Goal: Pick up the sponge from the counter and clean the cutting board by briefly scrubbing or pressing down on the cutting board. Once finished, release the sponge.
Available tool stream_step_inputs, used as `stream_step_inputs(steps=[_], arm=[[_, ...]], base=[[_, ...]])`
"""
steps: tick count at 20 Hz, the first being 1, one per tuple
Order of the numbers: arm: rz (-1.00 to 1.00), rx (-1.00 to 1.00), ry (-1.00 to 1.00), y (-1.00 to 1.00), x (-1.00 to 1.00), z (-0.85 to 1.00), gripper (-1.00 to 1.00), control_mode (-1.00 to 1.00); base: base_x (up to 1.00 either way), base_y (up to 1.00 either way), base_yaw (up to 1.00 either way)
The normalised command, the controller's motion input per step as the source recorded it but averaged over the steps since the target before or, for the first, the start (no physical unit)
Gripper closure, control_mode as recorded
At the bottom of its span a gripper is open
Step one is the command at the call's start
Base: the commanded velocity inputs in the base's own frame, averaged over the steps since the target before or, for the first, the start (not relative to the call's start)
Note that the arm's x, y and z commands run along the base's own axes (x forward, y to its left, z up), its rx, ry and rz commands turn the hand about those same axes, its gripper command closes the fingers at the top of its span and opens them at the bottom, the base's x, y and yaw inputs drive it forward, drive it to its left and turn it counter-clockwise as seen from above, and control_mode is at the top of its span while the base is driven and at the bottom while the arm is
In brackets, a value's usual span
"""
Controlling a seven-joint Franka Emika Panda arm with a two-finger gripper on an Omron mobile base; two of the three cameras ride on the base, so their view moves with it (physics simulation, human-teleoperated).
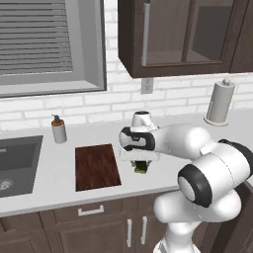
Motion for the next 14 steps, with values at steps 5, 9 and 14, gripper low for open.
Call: stream_step_inputs(steps=[5, 9, 14], arm=[[0.3, -0.02, 0.12, 0.93, 0.08, 0.04, 1.0, -1.0], [0.04, 0.0, -0.02, 0.79, -0.03, -0.03, 1.0, -1.0], [-0.02, 0.0, -0.11, 0.39, -0.13, -0.09, 1.0, -1.0]], base=[[0.0, 0.0, 0.0], [0.0, 0.0, 0.0], [0.0, 0.0, 0.0]])
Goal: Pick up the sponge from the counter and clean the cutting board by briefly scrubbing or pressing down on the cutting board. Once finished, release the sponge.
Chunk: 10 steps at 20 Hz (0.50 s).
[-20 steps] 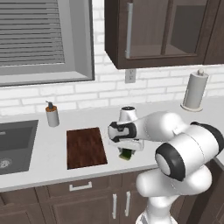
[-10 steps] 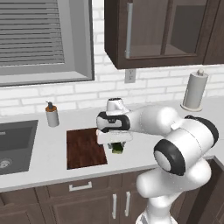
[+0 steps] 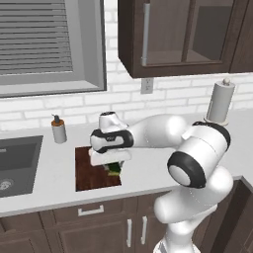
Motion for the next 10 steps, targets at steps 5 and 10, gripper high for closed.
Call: stream_step_inputs(steps=[5, 10], arm=[[-0.05, 0.01, -0.07, 0.02, -0.02, -0.23, 1.0, -1.0], [-0.01, 0.0, -0.04, 0.0, 0.0, -0.18, 1.0, -1.0]], base=[[0.0, 0.0, 0.0], [0.0, 0.0, 0.0]])
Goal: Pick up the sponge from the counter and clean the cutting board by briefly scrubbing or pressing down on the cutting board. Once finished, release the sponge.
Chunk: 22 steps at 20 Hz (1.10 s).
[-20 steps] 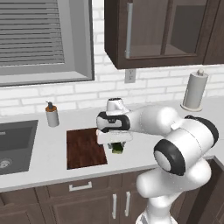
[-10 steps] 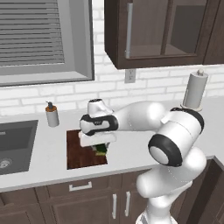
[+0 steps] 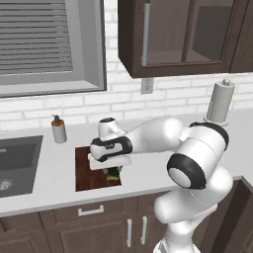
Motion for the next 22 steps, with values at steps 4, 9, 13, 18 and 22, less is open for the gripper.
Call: stream_step_inputs(steps=[4, 9, 13, 18, 22], arm=[[0.0, 0.0, 0.0, 0.0, 0.0, -0.17, 1.0, -1.0], [0.0, 0.0, 0.0, 0.0, 0.0, -0.13, 1.0, -1.0], [0.0, 0.0, 0.0, 0.0, 0.06, -0.09, 1.0, -1.0], [0.0, 0.0, -0.01, 0.0, 0.16, -0.06, 1.0, -1.0], [-0.01, 0.0, -0.04, 0.0, 0.18, 0.0, 1.0, -1.0]], base=[[0.0, 0.0, 0.0], [0.0, 0.0, 0.0], [0.0, 0.0, 0.0], [0.0, 0.0, 0.0], [0.0, 0.0, 0.0]])
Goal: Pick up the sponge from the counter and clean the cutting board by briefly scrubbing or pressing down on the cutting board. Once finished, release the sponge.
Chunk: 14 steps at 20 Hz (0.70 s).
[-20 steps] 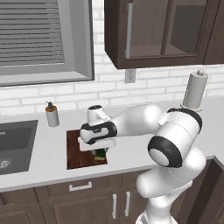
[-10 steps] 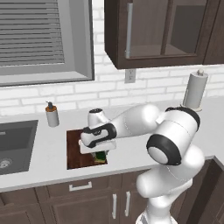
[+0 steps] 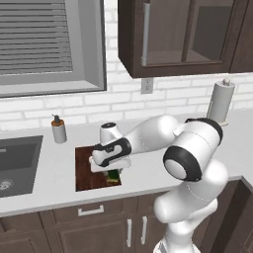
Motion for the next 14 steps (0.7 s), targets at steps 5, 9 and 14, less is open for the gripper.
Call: stream_step_inputs(steps=[5, 9, 14], arm=[[-0.02, 0.0, -0.05, 0.0, 0.23, 0.0, 1.0, -1.0], [-0.03, -0.03, -0.06, 0.0, 0.29, 0.0, 1.0, -1.0], [-0.04, -0.08, -0.06, 0.01, 0.41, 0.0, 1.0, -1.0]], base=[[0.0, 0.0, 0.0], [0.0, 0.0, 0.0], [0.0, 0.0, 0.0]])
